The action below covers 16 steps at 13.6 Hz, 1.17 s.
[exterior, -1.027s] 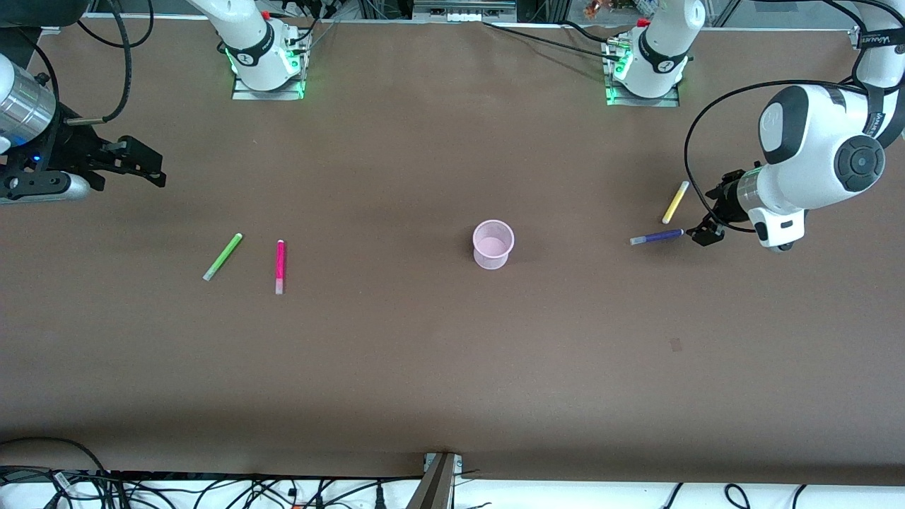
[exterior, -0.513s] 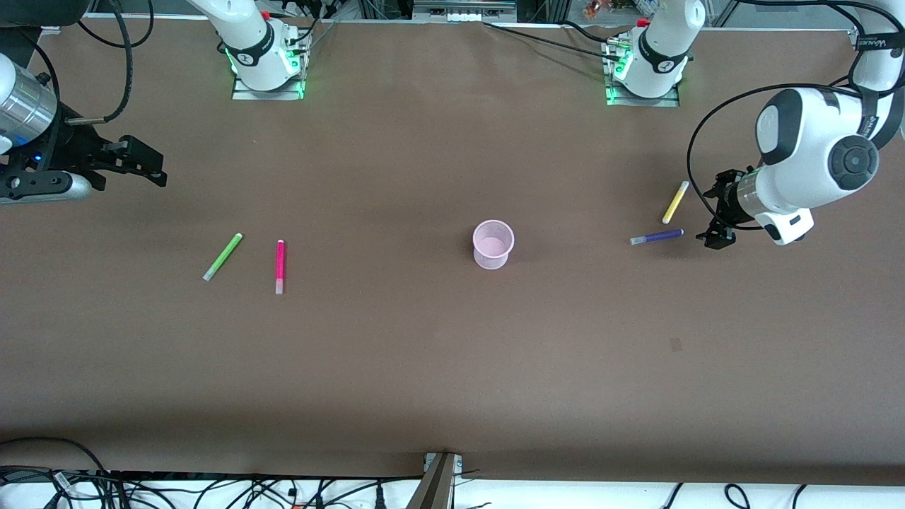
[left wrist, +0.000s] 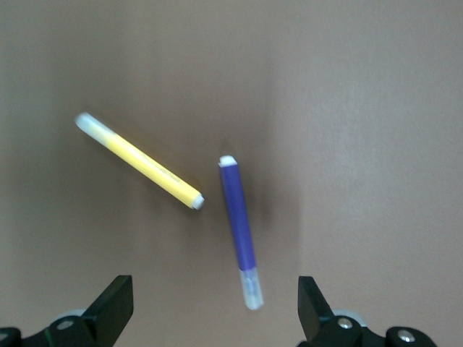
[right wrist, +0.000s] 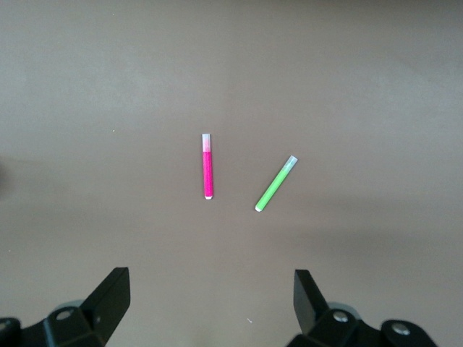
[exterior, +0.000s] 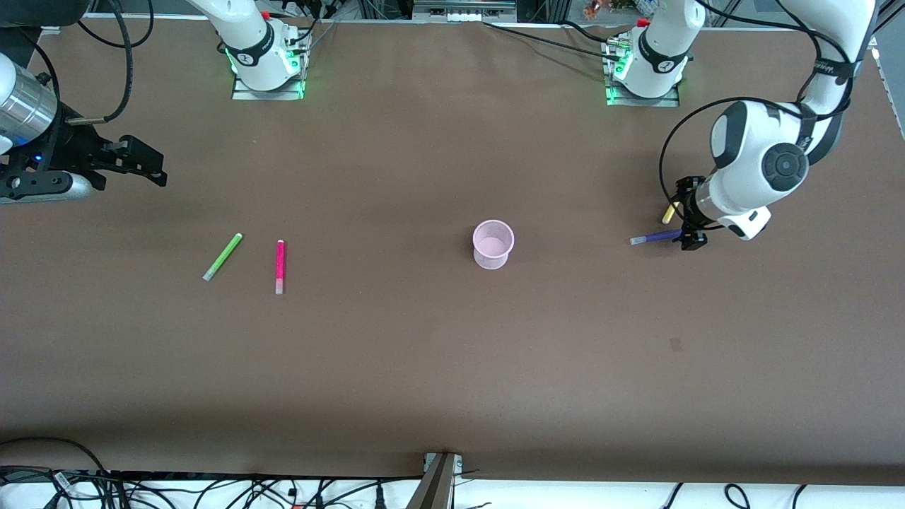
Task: Organize pens into pink holder with both arms
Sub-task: 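Move the left gripper over the blue marker and lower it, then close the left gripper on the blue marker and lift it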
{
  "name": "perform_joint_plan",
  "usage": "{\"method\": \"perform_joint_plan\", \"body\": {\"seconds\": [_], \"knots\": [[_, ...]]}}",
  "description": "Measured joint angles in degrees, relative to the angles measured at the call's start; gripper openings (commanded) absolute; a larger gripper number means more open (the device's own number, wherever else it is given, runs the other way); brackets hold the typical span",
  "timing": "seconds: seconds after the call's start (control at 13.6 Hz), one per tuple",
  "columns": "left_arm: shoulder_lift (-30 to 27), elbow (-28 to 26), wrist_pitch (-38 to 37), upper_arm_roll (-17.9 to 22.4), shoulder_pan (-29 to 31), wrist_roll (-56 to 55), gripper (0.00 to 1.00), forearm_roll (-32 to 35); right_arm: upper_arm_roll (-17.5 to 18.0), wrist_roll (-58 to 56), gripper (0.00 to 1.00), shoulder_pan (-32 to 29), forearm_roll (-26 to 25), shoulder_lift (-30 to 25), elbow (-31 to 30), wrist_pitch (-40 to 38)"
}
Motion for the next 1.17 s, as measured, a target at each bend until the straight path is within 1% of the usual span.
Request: {"method": "perform_joint_plan", "body": {"seconds": [0.15,0.29,0.66,0.88,1.17], "knots": [[1.85,-0.44,3.45,-0.19,-0.11,-0.99,1.00,0.04,0.00,0.00,1.00,0.00,0.00,0.00,0.00,0.00],[2.92,-2.07,7.14,-0.18,0.00,-1.01,1.00,0.22,0.00,0.00,1.00,0.00,0.00,0.00,0.00,-0.06],[4.62,-4.26,10.33,-0.12,0.58,-1.17,1.00,5.67,-0.01,0.00,1.00,0.00,0.00,0.00,0.00,-0.17],[5.59,-4.73,13.59,-0.05,2.63,-1.15,1.00,6.20,-0.07,0.00,1.00,-0.01,0.00,0.00,0.00,-0.12],[5.88,-5.02,14.70,-0.06,3.25,-1.60,1.00,6.22,-0.13,0.00,1.00,-0.02,0.00,0.02,0.00,-0.07]]}}
